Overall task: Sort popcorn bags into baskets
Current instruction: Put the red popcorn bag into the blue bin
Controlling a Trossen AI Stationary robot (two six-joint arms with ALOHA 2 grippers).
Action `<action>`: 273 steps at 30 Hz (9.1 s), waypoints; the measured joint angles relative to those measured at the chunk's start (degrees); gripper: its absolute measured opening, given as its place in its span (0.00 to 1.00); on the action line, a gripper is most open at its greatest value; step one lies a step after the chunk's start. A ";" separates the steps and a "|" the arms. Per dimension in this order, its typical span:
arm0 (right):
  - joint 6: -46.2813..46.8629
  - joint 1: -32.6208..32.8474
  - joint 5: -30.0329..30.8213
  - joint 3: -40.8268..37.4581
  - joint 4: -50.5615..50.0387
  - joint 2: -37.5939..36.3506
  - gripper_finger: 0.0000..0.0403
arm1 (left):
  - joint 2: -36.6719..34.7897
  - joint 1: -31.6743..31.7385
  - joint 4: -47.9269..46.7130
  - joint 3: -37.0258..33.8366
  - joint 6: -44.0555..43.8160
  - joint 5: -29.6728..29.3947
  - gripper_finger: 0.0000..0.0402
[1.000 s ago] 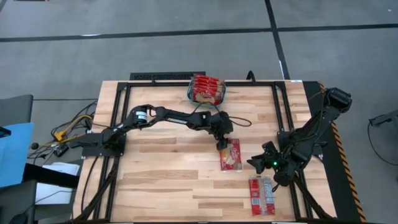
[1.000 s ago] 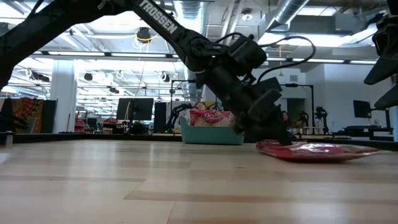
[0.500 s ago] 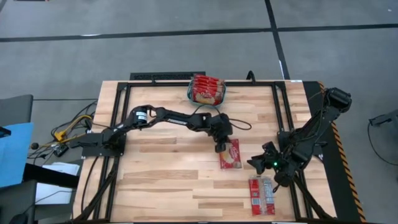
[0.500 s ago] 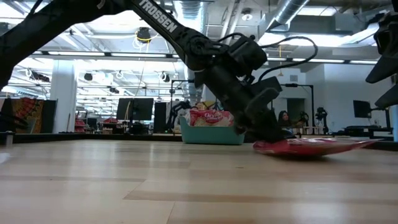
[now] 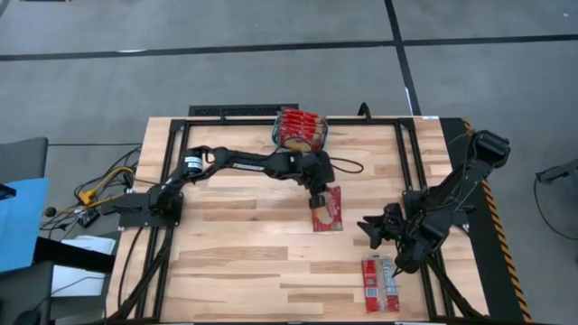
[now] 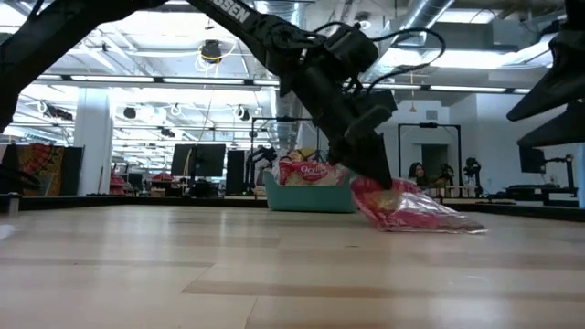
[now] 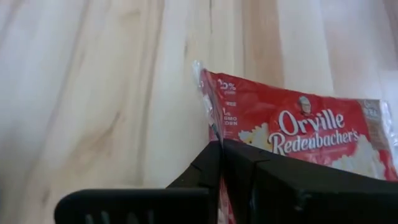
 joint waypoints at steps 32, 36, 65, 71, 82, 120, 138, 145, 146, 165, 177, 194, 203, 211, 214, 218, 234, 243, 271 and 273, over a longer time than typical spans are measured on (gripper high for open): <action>-18.66 -12.36 24.58 0.49 3.21 3.89 0.58 | -39.69 -0.58 6.09 -24.57 8.55 -8.64 0.00; -35.05 -16.98 20.67 3.46 9.81 3.89 0.58 | -42.38 -0.56 7.70 -25.35 9.63 -8.72 0.00; -97.21 -51.43 -39.47 6.80 49.50 1.46 0.60 | -45.42 -0.64 10.65 -25.38 13.69 -7.39 0.00; -96.13 -54.08 -40.01 6.75 50.19 2.07 0.54 | -45.64 -0.62 11.37 -25.38 13.40 -5.66 0.00; -100.55 -55.20 -45.44 7.49 49.81 2.07 0.09 | -45.64 -0.63 14.56 -25.38 11.90 -4.40 0.00; -115.29 -64.24 -61.11 41.75 -13.53 12.30 0.01 | -32.43 7.77 -0.04 -14.86 18.68 11.16 0.15; -123.91 -71.81 -58.45 53.13 -14.37 19.89 0.10 | -31.60 18.45 -0.86 -16.60 26.27 15.23 0.00; -122.73 -74.50 -46.70 53.42 -7.06 20.26 0.28 | -31.46 24.57 11.28 -21.36 22.61 19.18 0.00; -122.80 -75.06 -46.75 53.42 -6.54 20.26 0.30 | -31.46 25.40 11.91 -21.61 22.50 20.09 0.00; -122.41 -80.43 -49.22 53.27 -4.37 20.80 0.34 | -23.71 29.32 18.89 -21.60 23.85 25.66 0.00; -122.43 -80.46 -49.29 53.20 -4.52 20.80 0.32 | -22.25 30.03 16.58 -21.59 28.72 23.83 0.00; -120.99 -80.32 -54.28 53.20 -4.84 20.76 0.32 | -16.75 30.04 18.84 -21.52 36.14 20.28 0.00; -119.13 -80.21 -57.08 53.18 -5.58 22.85 0.32 | -18.12 29.27 20.88 -21.53 42.59 20.82 0.00; -118.72 -80.24 -58.38 53.16 -5.70 26.04 0.32 | -18.04 29.61 16.77 -21.52 46.28 21.36 0.00; -118.47 -79.84 -58.57 53.16 -5.51 26.68 0.32 | -17.49 30.06 16.15 -21.48 46.02 21.46 0.00; -117.20 -78.97 -58.75 53.18 -5.00 26.80 0.31 | -16.79 30.69 14.94 -21.44 42.38 20.77 0.00; -109.74 -77.69 -62.71 40.50 14.09 27.65 0.30 | -18.14 29.73 5.87 -21.49 34.99 19.22 0.16; -107.12 -79.20 -62.63 36.92 15.58 27.67 0.30 | -20.88 29.52 6.43 -21.59 33.93 19.16 0.37; -103.69 -77.49 -57.55 36.94 10.97 27.81 0.30 | -21.88 28.08 10.53 -21.53 30.87 20.70 0.44; -103.33 -75.64 -54.54 36.96 10.47 27.65 0.30 | -22.93 28.08 10.25 -21.53 30.20 20.80 0.44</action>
